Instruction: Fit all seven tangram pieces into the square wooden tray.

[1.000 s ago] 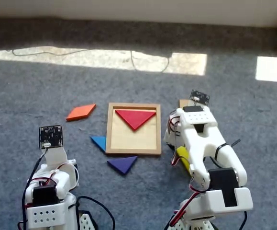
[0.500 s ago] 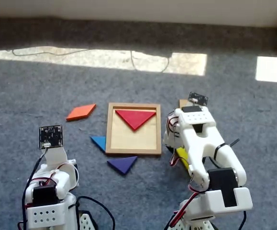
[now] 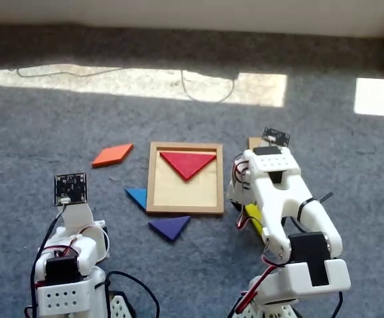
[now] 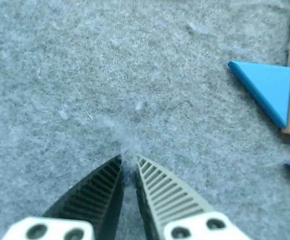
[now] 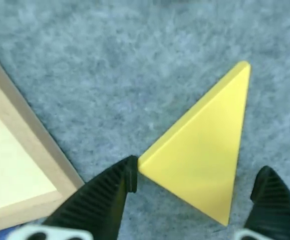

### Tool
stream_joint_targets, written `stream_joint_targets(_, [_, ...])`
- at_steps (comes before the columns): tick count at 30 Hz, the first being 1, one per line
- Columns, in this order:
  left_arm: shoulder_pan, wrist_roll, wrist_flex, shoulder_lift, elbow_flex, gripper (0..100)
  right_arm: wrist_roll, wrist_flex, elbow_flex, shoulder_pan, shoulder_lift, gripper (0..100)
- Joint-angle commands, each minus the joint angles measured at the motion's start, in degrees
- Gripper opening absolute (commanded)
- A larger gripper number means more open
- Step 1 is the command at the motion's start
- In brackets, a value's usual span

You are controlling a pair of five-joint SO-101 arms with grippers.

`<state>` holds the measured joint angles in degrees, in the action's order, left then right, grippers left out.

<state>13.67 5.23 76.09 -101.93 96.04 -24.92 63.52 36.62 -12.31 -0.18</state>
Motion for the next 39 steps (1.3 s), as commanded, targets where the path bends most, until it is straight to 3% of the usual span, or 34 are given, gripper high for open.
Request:
stream_joint_targets(1, [0.57, -0.26, 0.44, -2.24, 1.19, 1, -0.09, 0.66, -0.84, 0.84, -0.31, 34.9])
stream_joint_targets(18, [0.57, -0.26, 0.44, -2.24, 1.19, 1, -0.18, -1.19, -0.22, 0.84, -0.31, 34.9])
stream_joint_targets(28, [0.57, -0.26, 0.44, -2.24, 1.19, 1, 0.44, -1.27, -0.22, 0.84, -0.48, 21.9])
stream_joint_targets(34, [0.57, -0.26, 0.44, -2.24, 1.19, 1, 7.91, -1.54, -0.75, 0.84, -0.66, 15.9])
stream_joint_targets(39, [0.57, -0.26, 0.44, -2.24, 1.19, 1, 9.23, -1.63, -0.84, 0.84, -0.66, 14.6])
